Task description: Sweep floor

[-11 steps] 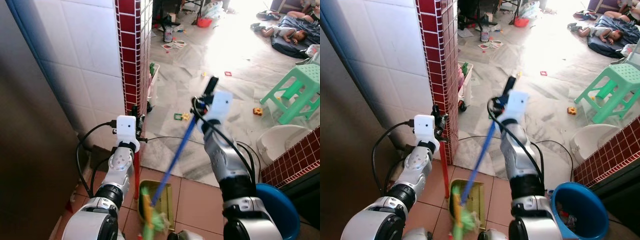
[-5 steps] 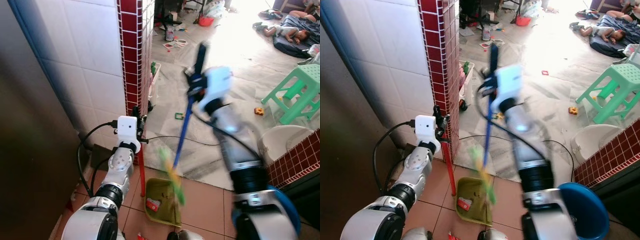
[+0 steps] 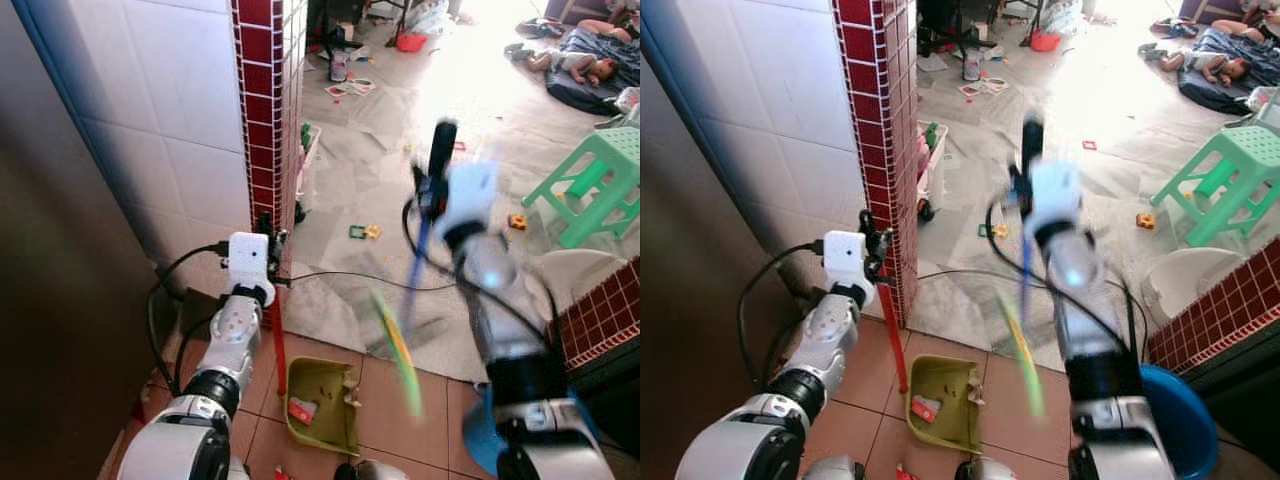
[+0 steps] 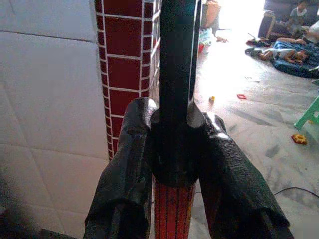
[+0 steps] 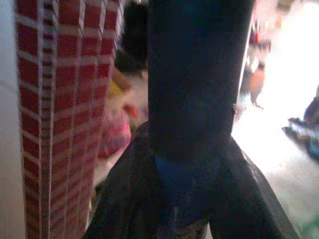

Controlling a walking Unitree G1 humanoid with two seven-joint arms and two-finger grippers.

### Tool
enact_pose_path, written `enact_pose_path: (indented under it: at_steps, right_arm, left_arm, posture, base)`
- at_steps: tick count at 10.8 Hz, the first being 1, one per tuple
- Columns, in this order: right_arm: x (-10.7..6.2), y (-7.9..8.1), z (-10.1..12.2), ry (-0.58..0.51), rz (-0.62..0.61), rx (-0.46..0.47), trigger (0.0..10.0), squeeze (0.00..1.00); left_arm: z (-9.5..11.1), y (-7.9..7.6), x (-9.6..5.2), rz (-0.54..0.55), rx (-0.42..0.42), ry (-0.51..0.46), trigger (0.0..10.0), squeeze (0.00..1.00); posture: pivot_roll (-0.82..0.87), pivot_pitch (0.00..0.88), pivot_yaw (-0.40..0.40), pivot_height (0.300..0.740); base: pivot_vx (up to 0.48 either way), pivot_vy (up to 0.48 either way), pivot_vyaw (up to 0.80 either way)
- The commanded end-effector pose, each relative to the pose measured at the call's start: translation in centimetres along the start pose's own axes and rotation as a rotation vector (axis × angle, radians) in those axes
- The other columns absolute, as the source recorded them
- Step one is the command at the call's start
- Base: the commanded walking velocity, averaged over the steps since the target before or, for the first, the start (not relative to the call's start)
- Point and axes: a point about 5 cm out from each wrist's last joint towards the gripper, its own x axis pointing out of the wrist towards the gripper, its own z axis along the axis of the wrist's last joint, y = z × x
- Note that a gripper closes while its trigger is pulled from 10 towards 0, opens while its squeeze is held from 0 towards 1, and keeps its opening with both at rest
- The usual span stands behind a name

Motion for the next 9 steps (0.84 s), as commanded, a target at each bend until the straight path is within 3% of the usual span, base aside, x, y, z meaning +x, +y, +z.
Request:
enact_pose_path:
  at_steps: [1,3,5,8,9]
  right_arm:
    - [0.1,0.6,-0.2,0.024,0.001,0.027,10.0,0.0]
    - [0.1,2.0,-0.7,0.047,0.026,0.146,10.0,0.0]
    - [0.7,2.7,0.6,-0.02,0.044,0.246,10.0,0.0]
    - [1.1,2.2,2.5,-0.086,0.078,0.271,10.0,0.0]
    - [1.3,1.8,3.2,-0.116,0.087,0.239,10.0,0.0]
  left_arm:
    - [0.5,-0.2,0.3,-0.011,0.032,-0.014,10.0,0.0]
    - [0.6,-0.3,0.3,-0.018,0.034,-0.018,10.0,0.0]
    - [0.6,-0.4,0.4,-0.028,0.026,-0.015,10.0,0.0]
    - [0.4,-0.5,0.4,-0.025,0.024,-0.003,10.0,0.0]
    - [0.4,-0.5,0.4,-0.023,0.017,-0.003,10.0,0.0]
  posture:
    - [-0.03,0.0,-0.065,0.74]
    - [-0.02,0.0,-0.066,0.74]
    - [-0.02,0.0,-0.066,0.74]
    - [-0.03,0.0,-0.065,0.74]
    - [-0.03,0.0,-0.062,0.74]
  base:
    - [0.0,0.0,0.0]
    - [0.0,0.0,0.0]
    - [0.0,0.0,0.0]
    - [0.0,0.0,0.0]
    - [0.0,0.0,0.0]
